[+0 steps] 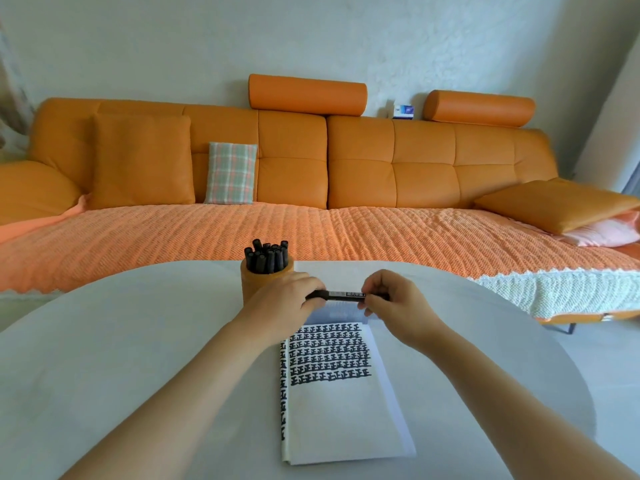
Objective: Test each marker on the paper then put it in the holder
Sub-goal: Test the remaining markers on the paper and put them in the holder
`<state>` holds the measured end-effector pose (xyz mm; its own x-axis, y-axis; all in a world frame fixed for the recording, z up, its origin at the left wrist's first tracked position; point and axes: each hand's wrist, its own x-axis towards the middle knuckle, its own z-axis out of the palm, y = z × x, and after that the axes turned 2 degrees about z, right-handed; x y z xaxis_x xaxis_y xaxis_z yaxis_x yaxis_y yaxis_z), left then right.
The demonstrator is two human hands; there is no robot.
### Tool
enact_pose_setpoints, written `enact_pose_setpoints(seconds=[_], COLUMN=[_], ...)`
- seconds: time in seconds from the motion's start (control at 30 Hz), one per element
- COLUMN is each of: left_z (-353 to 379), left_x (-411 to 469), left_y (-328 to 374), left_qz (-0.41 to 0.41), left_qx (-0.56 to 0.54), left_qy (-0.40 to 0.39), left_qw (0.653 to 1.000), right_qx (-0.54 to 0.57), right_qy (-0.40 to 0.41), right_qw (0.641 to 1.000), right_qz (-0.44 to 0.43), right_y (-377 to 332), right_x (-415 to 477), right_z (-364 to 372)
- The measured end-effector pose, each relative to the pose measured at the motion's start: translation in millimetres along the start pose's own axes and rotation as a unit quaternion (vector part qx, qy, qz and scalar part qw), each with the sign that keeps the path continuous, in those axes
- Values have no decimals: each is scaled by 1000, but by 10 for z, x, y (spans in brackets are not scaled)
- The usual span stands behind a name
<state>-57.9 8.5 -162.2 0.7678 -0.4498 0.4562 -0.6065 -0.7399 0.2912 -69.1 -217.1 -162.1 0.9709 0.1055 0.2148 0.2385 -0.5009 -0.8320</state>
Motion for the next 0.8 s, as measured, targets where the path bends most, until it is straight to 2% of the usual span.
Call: enact_pose_setpoints(seconds=[0.07,0.13,0.33,0.47,0.6,0.67,0.73,0.8], left_z=[46,89,170,161,147,126,110,115], left_x=[-8,-2,8,22,25,17,13,-4], left_y=[10,41,66,90,143,145,143,139], left_qz=[2,15,39,7,-58,-85,-67,-16], left_qx=[5,11,21,6,-59,-85,-78,-33], left_qy=[-19,-22,-48,-94,-139,-141,-139,-125], left_qw=[1000,1000,998,996,987,983,985,991], right_qx=[-134,-254,-310,-318,-371,-407,-410,-375], right_qy=[-9,-23,-69,-42,20,36,23,-16], right_qw=[990,959,933,922,872,846,853,895], right_qz=[-40,-123,-168,-215,-320,-342,-322,-240], right_y=[65,103,165,233,279,299,271,239], right_x=[-34,-46,-30,17,28,38,0,-49], right_z=[15,50,125,115,81,57,66,91])
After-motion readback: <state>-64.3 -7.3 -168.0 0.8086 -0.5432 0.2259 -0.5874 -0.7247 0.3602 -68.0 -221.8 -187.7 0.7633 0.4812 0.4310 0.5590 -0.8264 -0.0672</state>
